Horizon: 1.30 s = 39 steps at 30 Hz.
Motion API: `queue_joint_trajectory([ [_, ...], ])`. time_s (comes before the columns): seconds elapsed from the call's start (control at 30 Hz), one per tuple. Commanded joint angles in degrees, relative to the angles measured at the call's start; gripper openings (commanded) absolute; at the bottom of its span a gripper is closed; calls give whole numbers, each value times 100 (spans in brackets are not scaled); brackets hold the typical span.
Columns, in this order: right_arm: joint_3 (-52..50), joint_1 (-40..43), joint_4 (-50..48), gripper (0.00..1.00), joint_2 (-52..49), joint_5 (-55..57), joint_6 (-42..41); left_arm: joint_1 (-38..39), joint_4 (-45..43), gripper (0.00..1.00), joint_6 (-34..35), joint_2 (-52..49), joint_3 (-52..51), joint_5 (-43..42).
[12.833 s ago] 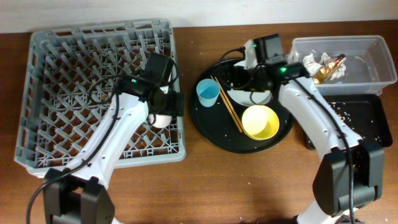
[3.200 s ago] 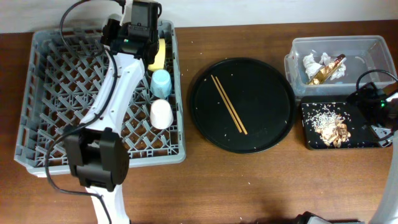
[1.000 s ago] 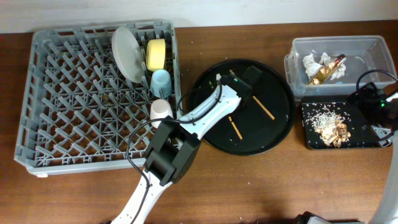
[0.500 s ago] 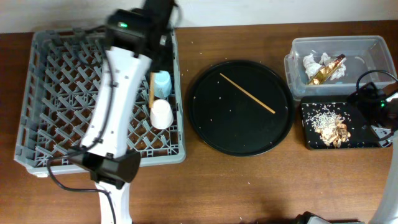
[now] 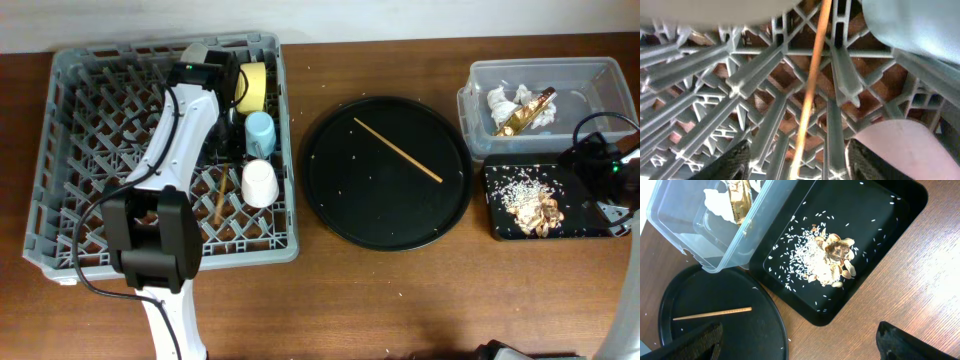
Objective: Sort waste into correct bins and load items into the dishwasher rack
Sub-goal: 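Return the left gripper to the tray and grasp the second chopstick, then place the second chopstick in the rack with the left gripper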
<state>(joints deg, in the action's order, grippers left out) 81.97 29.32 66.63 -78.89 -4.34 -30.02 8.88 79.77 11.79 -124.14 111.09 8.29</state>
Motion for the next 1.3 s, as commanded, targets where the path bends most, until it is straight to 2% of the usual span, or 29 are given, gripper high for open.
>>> queue_joint_trajectory([
  [0.0, 74, 0, 2, 99, 42, 50, -31, 120, 247, 65, -11, 365, 785, -61],
  [0.03, 74, 0, 2, 98, 42, 50, -31, 223, 295, 64, 42, 551, 1147, -114],
  [0.07, 74, 0, 2, 98, 42, 50, -31, 452, 98, 64, 98, 798, 1486, -525],
  [0.17, 74, 0, 2, 98, 42, 50, -31, 1318, -800, 62, 748, 866, 1506, -719],
  [0.3, 74, 0, 2, 98, 42, 50, -31, 2577, -2061, 61, 1775, -39, 1506, -483],
  [0.4, 74, 0, 2, 98, 42, 50, -31, 3311, -2992, 58, 3161, -1167, 1506, 256],
  [0.53, 74, 0, 2, 98, 42, 50, -31, 3501, -3746, 54, 3814, -1886, 1506, 278],
  [0.6, 74, 0, 2, 98, 42, 50, -31, 3501, -3934, 54, 4144, -2083, 1506, 562],
  [0.93, 74, 0, 2, 98, 42, 50, -31, 3532, -4177, 52, 4277, -2594, 1506, 678],
  [0.97, 74, 0, 2, 99, 42, 50, -31, 3532, -4109, 48, 4098, -2610, 1506, 732],
  [1.13, 74, 0, 2, 98, 42, 50, -31, 3517, -3484, 45, 3071, -2610, 1506, 833],
  [1.27, 74, 0, 2, 99, 42, 50, -31, 3515, -3434, 44, 2614, -2610, 1508, 828],
])
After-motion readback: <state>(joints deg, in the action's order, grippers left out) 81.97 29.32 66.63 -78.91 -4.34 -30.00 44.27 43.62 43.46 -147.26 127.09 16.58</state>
